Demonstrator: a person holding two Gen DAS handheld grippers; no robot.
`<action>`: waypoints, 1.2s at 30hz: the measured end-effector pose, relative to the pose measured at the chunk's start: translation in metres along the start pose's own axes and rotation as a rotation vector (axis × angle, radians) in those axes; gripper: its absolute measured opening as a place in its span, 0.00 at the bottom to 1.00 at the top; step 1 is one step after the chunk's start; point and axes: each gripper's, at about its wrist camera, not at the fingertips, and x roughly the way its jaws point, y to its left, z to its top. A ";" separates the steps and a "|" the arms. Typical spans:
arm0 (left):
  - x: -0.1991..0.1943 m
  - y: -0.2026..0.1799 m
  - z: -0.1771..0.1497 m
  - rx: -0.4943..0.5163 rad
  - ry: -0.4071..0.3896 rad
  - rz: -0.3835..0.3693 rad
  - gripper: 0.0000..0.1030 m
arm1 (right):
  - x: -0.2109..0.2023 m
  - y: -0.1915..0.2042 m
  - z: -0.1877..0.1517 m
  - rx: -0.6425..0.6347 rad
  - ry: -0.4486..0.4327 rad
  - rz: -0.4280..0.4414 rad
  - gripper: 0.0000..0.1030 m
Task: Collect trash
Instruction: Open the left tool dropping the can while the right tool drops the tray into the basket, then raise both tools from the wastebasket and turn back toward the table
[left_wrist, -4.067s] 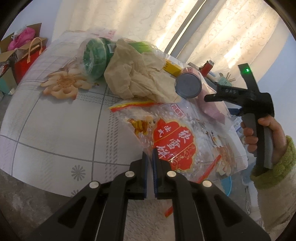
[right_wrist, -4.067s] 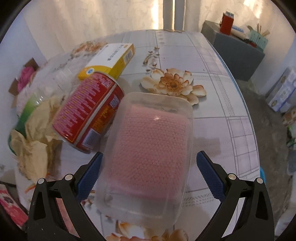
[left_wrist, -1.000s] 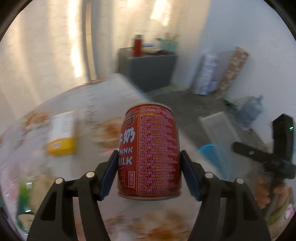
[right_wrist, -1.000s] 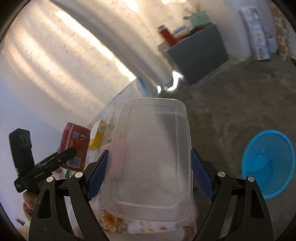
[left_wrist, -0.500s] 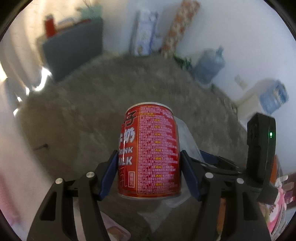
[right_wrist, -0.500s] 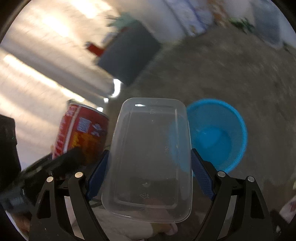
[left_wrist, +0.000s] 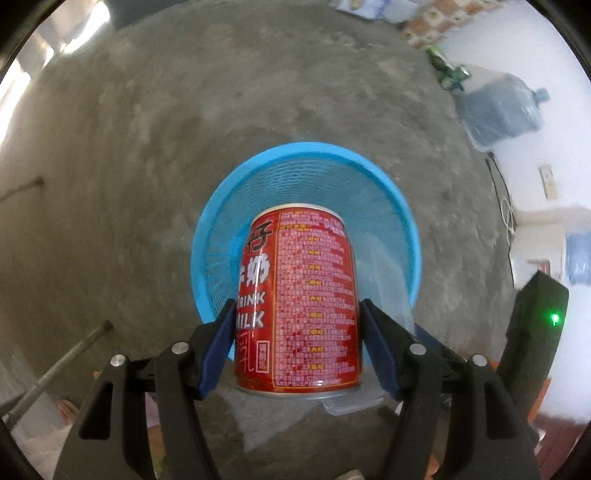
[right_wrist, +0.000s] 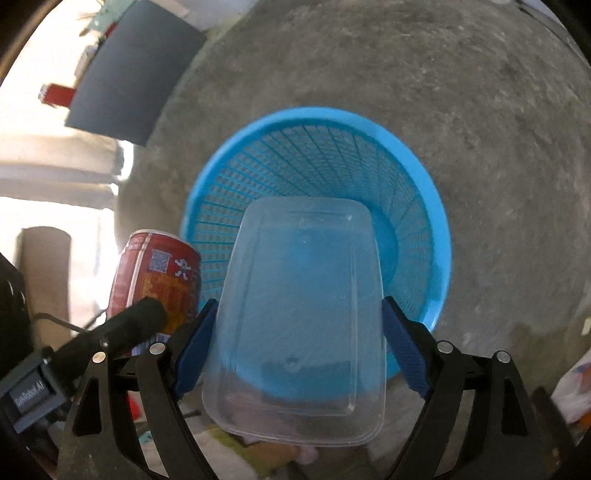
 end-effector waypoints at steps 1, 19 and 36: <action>0.005 0.001 0.002 -0.020 0.004 -0.002 0.62 | 0.006 0.004 0.002 -0.013 0.004 -0.013 0.80; 0.003 0.013 0.000 -0.107 0.009 -0.073 0.71 | 0.009 -0.009 0.010 0.069 -0.057 0.087 0.82; -0.177 -0.018 -0.079 0.153 -0.294 -0.144 0.73 | -0.126 -0.035 -0.066 0.041 -0.325 0.133 0.82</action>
